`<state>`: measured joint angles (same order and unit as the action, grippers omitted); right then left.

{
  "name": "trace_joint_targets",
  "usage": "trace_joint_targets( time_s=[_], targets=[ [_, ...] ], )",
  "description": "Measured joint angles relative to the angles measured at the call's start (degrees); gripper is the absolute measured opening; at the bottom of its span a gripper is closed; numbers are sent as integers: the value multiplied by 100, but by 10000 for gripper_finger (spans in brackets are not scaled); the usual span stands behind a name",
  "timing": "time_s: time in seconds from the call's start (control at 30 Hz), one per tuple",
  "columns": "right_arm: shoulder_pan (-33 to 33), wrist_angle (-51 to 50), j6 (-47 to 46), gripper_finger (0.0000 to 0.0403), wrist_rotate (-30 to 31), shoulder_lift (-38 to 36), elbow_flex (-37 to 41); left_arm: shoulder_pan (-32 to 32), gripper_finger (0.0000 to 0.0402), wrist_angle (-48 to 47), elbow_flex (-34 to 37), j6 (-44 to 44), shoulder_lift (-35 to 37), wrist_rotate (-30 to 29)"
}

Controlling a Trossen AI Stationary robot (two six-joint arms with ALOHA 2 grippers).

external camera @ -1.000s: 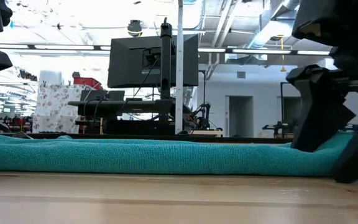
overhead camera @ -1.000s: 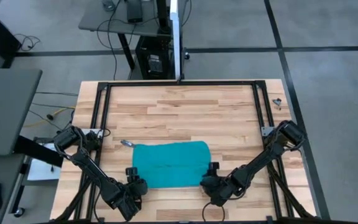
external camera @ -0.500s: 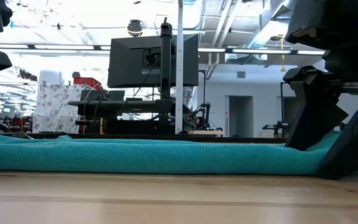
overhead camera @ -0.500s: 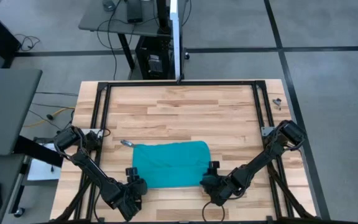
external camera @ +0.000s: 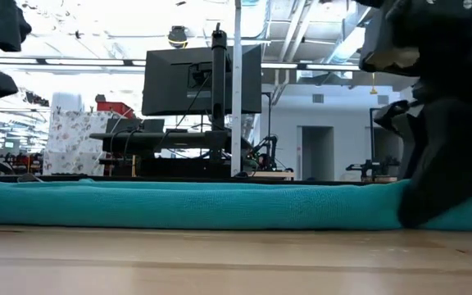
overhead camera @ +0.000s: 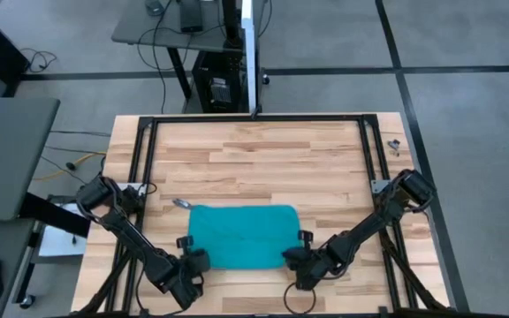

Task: Roll towel
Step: Roll the blue towel

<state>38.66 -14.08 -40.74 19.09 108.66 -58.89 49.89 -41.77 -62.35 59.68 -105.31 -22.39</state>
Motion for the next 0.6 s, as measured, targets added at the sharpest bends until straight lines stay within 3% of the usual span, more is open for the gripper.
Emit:
trace_joint_targets(
  time_s=[0.33,0.6],
  targets=[
    [324,1073,-819,3,-1296,15,15,163,1,894,-2,648,217,1324],
    [321,1478,-1042,2,-2100,-45,16,30,0,918,54,403,786,1646]
  ],
)
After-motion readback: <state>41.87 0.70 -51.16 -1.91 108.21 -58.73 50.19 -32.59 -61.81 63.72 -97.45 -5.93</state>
